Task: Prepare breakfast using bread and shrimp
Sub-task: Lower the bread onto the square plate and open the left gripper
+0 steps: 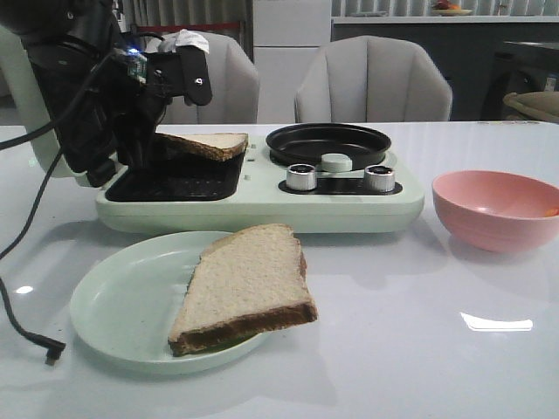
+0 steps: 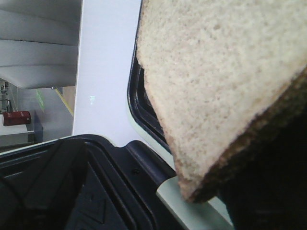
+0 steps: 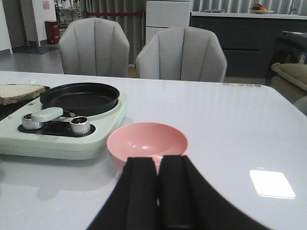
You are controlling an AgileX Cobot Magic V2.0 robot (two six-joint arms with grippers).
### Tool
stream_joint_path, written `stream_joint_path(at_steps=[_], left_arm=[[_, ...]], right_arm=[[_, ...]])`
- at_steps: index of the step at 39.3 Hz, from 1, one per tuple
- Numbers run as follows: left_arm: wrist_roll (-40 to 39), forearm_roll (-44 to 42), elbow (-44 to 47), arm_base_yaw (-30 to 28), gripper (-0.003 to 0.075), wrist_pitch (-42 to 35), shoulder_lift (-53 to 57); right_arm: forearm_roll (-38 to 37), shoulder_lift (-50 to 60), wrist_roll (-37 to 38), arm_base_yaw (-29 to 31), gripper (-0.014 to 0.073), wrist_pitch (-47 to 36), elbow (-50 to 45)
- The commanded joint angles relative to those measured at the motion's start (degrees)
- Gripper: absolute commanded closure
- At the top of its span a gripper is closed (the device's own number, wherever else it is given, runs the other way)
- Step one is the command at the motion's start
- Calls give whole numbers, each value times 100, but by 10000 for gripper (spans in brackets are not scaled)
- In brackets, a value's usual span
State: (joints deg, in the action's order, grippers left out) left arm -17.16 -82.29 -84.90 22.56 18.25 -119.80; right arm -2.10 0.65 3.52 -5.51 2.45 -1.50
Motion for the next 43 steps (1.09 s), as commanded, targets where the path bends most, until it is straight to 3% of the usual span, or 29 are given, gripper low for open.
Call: stream_joint_path(at_steps=[1,17,31,43], left_arm=[[-76,303,-82,87,97,194,440],[-76,1314,-82,322,97,568,1053],[-21,1809,-82,483,97,1390,1431],[-21,2252,-82,693,97,1631,2176]], right_arm=[[-11,117,-30,21,448,-496,94],[-11,117,-30,21,448,-496,94],[-11,117,-30,21,448,-496,94],[-11,117,-30,21,448,-496,94]])
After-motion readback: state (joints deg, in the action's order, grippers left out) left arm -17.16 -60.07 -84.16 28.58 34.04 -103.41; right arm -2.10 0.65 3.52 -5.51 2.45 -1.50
